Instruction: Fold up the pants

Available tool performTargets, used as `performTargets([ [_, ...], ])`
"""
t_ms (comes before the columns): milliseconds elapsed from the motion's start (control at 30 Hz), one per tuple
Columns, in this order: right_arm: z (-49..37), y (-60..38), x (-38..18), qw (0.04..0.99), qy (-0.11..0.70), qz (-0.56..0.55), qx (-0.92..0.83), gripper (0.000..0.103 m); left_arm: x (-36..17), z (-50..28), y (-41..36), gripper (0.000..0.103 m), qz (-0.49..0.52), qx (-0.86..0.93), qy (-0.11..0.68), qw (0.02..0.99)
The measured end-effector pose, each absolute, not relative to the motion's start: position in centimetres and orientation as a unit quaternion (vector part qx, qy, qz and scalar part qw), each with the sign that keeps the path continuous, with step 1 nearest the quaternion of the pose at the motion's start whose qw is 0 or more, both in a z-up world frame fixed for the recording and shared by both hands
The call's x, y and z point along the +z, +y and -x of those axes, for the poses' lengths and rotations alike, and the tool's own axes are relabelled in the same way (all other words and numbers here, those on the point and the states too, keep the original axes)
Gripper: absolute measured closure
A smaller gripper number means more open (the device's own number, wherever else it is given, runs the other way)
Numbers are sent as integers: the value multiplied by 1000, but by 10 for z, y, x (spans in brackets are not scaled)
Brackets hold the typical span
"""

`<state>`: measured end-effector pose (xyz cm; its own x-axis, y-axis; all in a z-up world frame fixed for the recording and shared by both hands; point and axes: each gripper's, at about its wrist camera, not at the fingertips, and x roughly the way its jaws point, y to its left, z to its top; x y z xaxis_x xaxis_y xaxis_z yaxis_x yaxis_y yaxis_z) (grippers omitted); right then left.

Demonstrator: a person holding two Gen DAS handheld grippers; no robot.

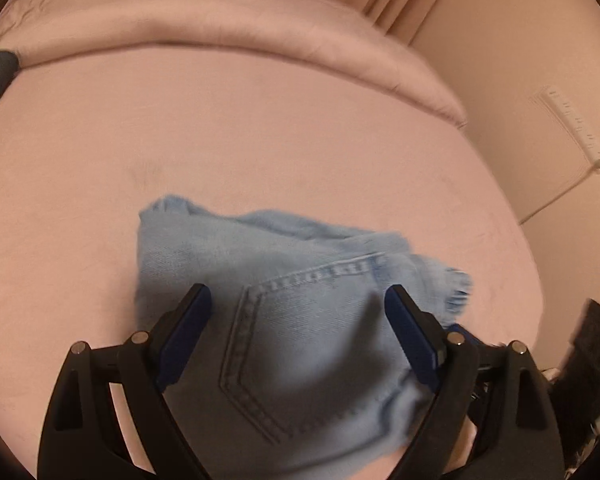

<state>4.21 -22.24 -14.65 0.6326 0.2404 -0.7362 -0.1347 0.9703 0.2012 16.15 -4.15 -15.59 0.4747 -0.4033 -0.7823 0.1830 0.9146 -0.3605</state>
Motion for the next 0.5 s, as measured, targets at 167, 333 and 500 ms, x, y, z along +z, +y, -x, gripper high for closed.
performTargets([
  [167, -46, -229, -152, 893, 430, -70, 111, 57, -178, -175, -55, 10, 86, -171, 515, 836],
  [333, -44, -226, -152, 895, 428, -64, 109, 58, -176, -179, -54, 10, 87, -177, 524, 829],
  [500, -32, -224, -134, 904, 414, -49, 97, 57, -158, -154, -31, 11, 140, -182, 491, 840],
])
